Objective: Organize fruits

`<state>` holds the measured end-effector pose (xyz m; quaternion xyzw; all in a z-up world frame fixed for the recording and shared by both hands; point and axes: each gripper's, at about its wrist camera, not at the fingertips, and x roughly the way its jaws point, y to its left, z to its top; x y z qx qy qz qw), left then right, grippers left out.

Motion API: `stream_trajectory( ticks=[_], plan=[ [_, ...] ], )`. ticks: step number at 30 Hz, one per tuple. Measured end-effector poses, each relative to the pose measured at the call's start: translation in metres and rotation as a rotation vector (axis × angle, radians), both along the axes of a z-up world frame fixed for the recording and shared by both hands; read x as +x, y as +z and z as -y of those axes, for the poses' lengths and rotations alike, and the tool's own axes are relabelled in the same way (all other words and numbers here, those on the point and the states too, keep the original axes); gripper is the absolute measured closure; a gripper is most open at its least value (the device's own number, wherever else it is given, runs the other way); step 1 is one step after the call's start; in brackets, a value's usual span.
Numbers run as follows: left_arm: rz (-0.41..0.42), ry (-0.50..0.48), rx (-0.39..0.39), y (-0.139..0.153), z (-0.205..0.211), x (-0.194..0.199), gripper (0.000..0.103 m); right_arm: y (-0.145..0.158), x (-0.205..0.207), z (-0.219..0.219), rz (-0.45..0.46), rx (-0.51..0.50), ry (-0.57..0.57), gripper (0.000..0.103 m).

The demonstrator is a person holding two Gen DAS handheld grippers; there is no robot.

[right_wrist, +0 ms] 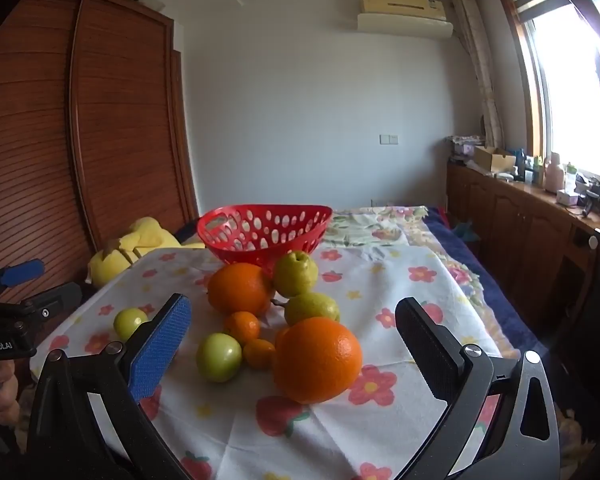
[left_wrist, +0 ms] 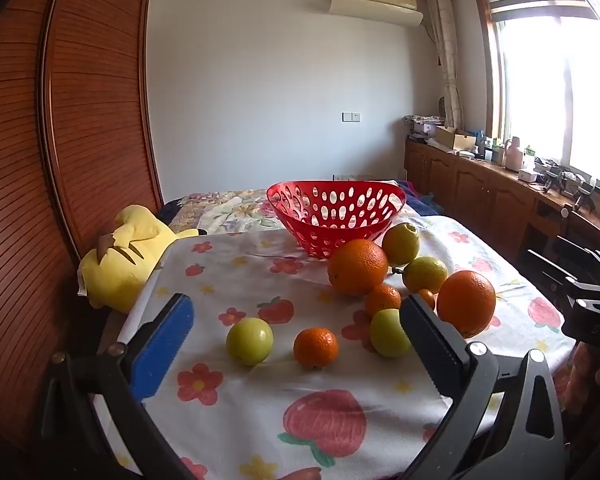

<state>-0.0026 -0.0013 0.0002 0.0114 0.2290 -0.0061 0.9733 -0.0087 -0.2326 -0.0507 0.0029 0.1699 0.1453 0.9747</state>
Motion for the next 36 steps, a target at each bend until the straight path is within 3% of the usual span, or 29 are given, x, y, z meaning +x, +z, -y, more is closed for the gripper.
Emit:
stream_trajectory(
  ticks=[36],
  plan=[
    [0.022,-0.015,-0.004,0.017,0.005,-0.010,0.000,0.002,-0.002,-0.002,0.009,-0.002,0.000,0.000]
  ],
)
